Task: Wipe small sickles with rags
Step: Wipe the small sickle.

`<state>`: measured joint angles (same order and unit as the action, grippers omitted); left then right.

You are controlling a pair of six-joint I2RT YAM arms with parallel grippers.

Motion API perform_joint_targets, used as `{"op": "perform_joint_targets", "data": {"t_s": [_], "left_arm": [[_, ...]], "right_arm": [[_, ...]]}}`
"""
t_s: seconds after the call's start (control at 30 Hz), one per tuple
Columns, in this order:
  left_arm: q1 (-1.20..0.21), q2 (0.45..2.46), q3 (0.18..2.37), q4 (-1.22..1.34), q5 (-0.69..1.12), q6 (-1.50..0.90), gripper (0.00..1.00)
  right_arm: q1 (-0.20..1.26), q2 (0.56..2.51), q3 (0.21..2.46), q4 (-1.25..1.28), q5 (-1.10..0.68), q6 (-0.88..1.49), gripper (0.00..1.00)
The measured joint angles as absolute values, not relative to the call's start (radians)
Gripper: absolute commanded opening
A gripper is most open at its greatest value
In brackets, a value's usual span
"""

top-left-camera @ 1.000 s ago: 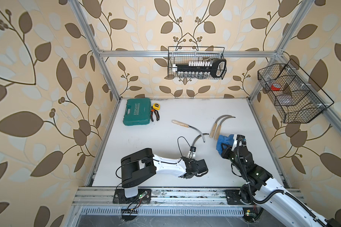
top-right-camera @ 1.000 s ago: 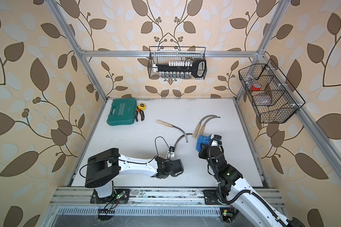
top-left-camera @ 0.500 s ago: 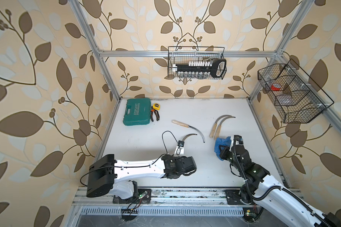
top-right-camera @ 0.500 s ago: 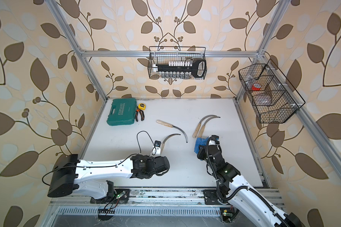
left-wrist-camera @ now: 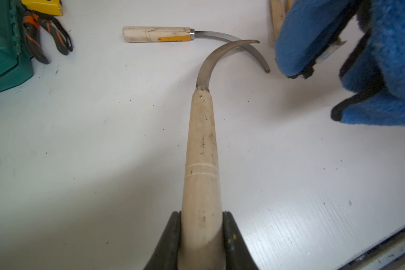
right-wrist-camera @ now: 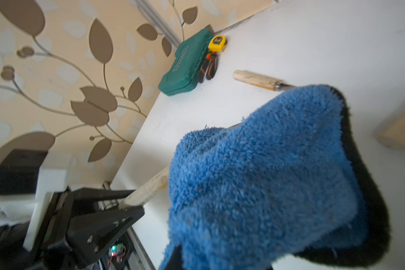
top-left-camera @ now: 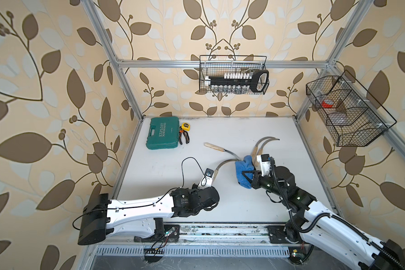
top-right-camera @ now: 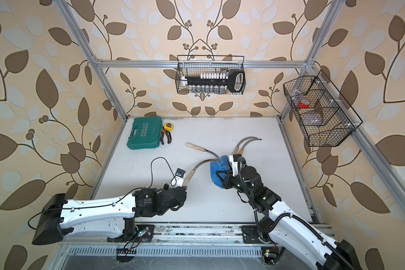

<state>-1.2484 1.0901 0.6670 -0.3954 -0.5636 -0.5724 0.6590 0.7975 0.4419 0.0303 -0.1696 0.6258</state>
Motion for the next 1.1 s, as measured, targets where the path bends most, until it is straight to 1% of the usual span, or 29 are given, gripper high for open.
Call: {"op": "perform_joint_targets", "data": {"t_s": [0.07,0.13,0.3,0.5,0.6,0.7,0.8,1.1], "left_arm": [[-1.248,1.09,0.645,-0.347,-0.546,-0.509,0.02],[-1.248,1.089,0.643,-0.311,-0.537,-0.437,0.02],[-1.248,1.053,0.646,-0.256,-0.53,-0.315,0.05],[-1.242,1.019,0.628,-0.19,-0.503,-0.279,0.0],[-1.242,1.052,0.598,-0.152,-0.513,-0.263,0.0],[-1.242,1.099,0.591,-0.136,-0.53,-0.257,0.0],[-1.242,1.116,0.591,-0.117,-0.534,-0.252,0.0],[-1.242,1.079,0.524,-0.01,-0.509,-0.21,0.0]], "right_arm": [[0.738,0.85,0.499,0.028,-0.155,0.599,0.0],[0.779,0.91,0.558,0.04,-0.154,0.576,0.0],[0.786,1.019,0.626,0.052,-0.108,0.544,0.0],[0.793,1.076,0.645,0.044,-0.064,0.502,0.0],[0.835,1.106,0.649,0.05,-0.061,0.483,0.0],[0.871,1.167,0.667,0.053,-0.1,0.469,0.0],[0.875,1.203,0.667,0.065,-0.15,0.467,0.0],[0.855,1.215,0.667,0.094,-0.241,0.463,0.0]]}}
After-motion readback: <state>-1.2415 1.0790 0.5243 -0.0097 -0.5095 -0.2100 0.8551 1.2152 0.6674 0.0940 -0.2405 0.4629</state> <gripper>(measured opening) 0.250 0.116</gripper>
